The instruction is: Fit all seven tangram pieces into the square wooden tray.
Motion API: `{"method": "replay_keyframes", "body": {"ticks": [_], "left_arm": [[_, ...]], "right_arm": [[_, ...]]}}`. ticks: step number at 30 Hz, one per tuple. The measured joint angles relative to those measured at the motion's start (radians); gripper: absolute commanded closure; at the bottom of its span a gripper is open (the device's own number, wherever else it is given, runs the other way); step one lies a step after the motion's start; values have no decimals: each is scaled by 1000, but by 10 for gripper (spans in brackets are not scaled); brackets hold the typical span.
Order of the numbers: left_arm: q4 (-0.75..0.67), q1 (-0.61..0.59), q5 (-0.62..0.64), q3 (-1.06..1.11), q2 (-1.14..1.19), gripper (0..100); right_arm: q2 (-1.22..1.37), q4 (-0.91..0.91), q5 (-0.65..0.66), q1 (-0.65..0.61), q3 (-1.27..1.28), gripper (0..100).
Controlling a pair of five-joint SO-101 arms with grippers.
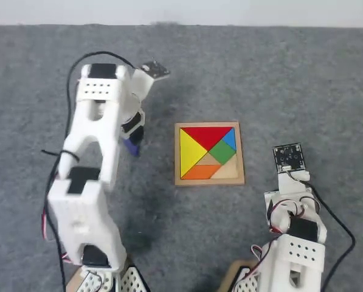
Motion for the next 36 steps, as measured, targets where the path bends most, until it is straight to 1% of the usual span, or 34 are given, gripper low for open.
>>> {"method": "replay_keyframes", "body": {"ticks": [2,5,7,11,15,18,23,26,32,34,36], "left_arm": [[-9,0,44,32,-64,811],[-95,-37,120,38,-78,798],[-152,-55,141,40,-52,798],[-252,-58,157,38,106,798],[-270,-63,175,-58,285,798],[-227,-64,170,-181,393,799],[-66,-72,176,-417,535,834],[-5,-74,176,-520,595,837],[6,-77,175,-537,605,865],[6,-77,212,-508,586,863],[5,-77,249,-434,540,859]], "right_arm": [[0,0,0,0,0,841],[0,0,0,0,0,841],[0,0,0,0,0,841],[0,0,0,0,0,841],[0,0,0,0,0,841],[0,0,0,0,0,841],[0,0,0,0,0,841],[0,0,0,-3,0,841],[0,0,0,-3,0,841],[0,0,0,-3,0,841],[0,0,0,-3,0,841]]}}
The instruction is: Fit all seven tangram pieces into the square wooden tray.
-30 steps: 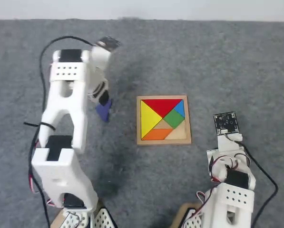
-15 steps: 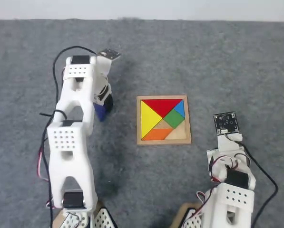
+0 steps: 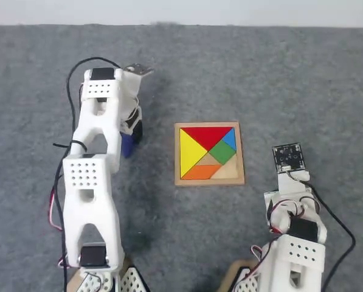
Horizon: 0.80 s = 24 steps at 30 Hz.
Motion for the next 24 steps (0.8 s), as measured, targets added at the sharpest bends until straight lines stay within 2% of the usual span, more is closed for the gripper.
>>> {"method": "replay_keyframes", "body": {"ticks": [5,11,16,20,24], "left_arm": [[0,-6,3,238,-169,859],[-17,-12,-21,497,-491,845],[-180,-68,-40,730,-677,815],[-321,-80,-107,876,-690,815],[-402,-80,-130,904,-661,815]], "right_arm": [[0,0,0,0,0,841],[0,0,0,0,0,841],[0,0,0,0,0,841],[0,0,0,0,0,841],[0,0,0,0,0,841]]}}
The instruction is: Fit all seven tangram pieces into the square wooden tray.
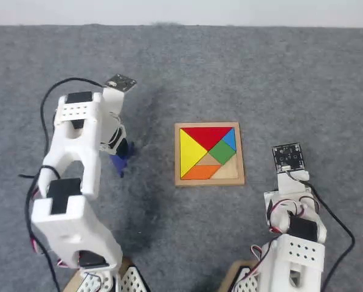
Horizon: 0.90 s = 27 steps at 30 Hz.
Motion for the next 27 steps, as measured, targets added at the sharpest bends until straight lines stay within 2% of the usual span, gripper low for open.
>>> {"method": "replay_keyframes", "body": {"ticks": [7,16,23,27], "left_arm": [[-35,3,-5,-12,110,823],[-2,3,-11,-17,133,921],[26,8,-12,0,89,979],[89,44,-12,0,-8,987]], "right_arm": [[0,0,0,0,0,841],[0,0,0,-3,0,841],[0,0,0,-3,0,841],[0,0,0,-3,0,841]]}}
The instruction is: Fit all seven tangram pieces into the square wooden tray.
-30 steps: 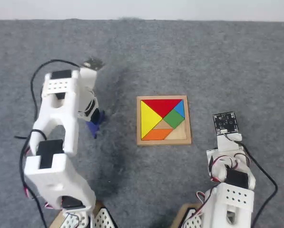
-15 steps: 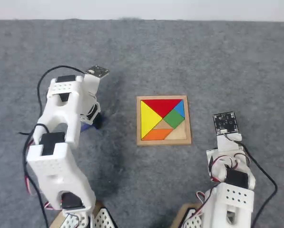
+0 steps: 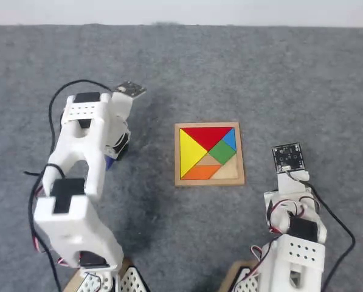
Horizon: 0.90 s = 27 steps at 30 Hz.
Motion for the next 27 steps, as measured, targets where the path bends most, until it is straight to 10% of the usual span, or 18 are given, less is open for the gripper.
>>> {"method": "replay_keyframes", "body": {"ticks": [17,27], "left_arm": [[-43,597,344,0,-245,987],[-307,698,496,9,-71,987]], "right_arm": [[0,0,0,0,0,841],[0,0,0,0,0,841]]}}
